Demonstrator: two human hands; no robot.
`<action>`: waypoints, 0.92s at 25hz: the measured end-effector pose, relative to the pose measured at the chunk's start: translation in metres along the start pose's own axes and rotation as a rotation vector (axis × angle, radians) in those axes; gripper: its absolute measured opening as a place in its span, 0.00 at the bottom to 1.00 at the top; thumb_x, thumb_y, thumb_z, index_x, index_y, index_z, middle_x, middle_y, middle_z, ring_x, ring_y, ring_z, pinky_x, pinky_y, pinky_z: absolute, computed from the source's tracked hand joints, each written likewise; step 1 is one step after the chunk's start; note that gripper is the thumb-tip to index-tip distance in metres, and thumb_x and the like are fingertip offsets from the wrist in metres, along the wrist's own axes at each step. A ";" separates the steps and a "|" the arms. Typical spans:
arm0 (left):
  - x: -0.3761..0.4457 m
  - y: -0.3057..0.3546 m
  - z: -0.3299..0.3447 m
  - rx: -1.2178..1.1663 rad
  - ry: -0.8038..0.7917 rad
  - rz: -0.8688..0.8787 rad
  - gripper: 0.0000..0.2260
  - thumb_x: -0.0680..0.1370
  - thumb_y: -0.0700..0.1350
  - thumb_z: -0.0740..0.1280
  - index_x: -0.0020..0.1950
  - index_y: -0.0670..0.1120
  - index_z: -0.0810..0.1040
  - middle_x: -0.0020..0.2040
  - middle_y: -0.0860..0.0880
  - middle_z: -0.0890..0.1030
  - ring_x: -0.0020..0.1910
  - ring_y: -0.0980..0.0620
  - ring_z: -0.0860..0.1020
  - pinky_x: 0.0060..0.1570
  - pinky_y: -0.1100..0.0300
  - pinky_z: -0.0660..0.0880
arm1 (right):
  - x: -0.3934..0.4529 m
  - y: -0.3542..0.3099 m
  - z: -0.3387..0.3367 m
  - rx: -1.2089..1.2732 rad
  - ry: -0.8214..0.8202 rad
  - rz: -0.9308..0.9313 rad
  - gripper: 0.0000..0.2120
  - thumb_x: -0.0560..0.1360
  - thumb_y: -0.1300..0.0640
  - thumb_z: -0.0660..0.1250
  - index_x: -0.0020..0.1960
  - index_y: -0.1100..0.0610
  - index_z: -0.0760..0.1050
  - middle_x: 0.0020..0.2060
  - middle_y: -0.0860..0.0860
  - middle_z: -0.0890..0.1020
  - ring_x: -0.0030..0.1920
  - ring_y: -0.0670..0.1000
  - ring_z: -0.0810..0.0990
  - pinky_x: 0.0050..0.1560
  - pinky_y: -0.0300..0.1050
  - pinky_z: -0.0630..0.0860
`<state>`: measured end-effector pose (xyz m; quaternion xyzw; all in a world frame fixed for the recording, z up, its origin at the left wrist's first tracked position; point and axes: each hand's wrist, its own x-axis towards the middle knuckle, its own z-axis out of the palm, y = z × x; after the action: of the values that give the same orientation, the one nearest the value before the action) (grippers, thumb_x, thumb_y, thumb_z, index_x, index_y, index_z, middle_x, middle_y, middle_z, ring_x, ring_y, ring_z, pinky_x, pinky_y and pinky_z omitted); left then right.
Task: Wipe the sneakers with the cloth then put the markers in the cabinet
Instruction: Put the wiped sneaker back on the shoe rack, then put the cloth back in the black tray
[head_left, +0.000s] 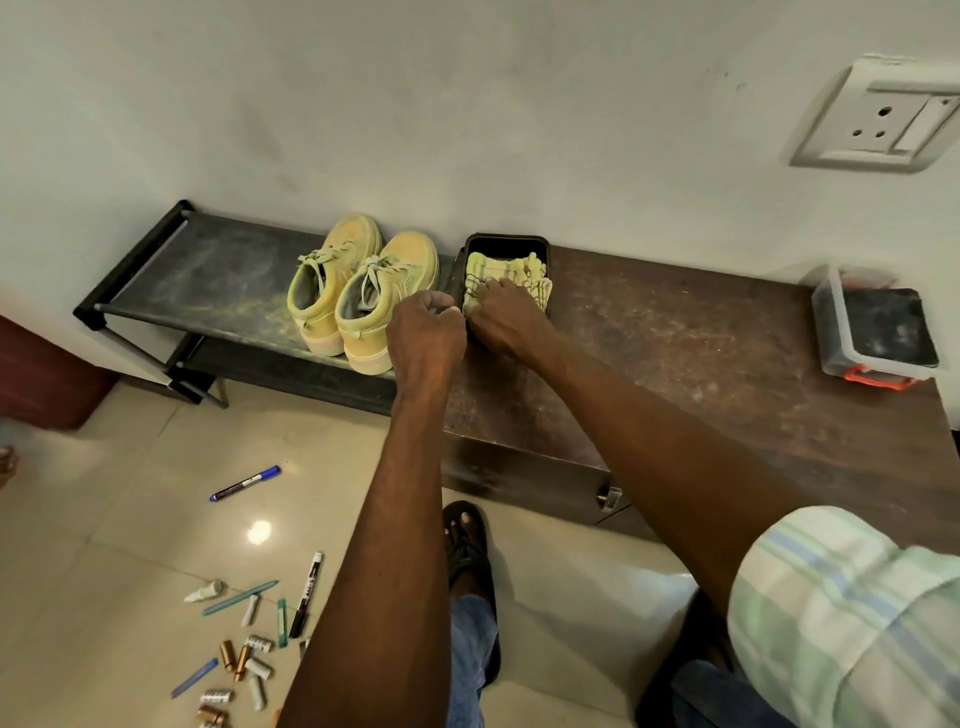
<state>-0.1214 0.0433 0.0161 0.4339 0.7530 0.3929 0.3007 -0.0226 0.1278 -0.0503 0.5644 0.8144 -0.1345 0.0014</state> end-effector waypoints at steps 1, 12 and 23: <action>0.001 -0.001 0.001 0.003 -0.010 -0.003 0.10 0.74 0.40 0.65 0.53 0.43 0.82 0.50 0.48 0.83 0.47 0.52 0.78 0.45 0.62 0.73 | 0.000 0.000 0.000 -0.019 -0.040 -0.001 0.26 0.78 0.47 0.46 0.64 0.62 0.70 0.64 0.63 0.71 0.67 0.63 0.66 0.67 0.58 0.61; -0.006 -0.005 0.013 0.275 -0.154 0.142 0.13 0.74 0.38 0.63 0.58 0.43 0.79 0.57 0.46 0.80 0.53 0.50 0.77 0.54 0.54 0.74 | 0.024 0.012 -0.017 0.183 -0.209 0.262 0.37 0.79 0.35 0.39 0.78 0.60 0.43 0.77 0.57 0.43 0.77 0.56 0.40 0.75 0.54 0.37; -0.073 0.001 0.022 0.219 -0.154 0.367 0.17 0.76 0.39 0.63 0.65 0.44 0.75 0.62 0.45 0.78 0.60 0.49 0.76 0.59 0.59 0.71 | -0.157 0.027 -0.033 0.485 0.477 0.188 0.14 0.79 0.56 0.58 0.63 0.60 0.73 0.60 0.56 0.78 0.61 0.55 0.76 0.62 0.48 0.70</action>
<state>-0.0713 -0.0143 0.0141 0.6222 0.6746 0.3225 0.2319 0.0641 -0.0008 0.0000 0.6363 0.6808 -0.1877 -0.3104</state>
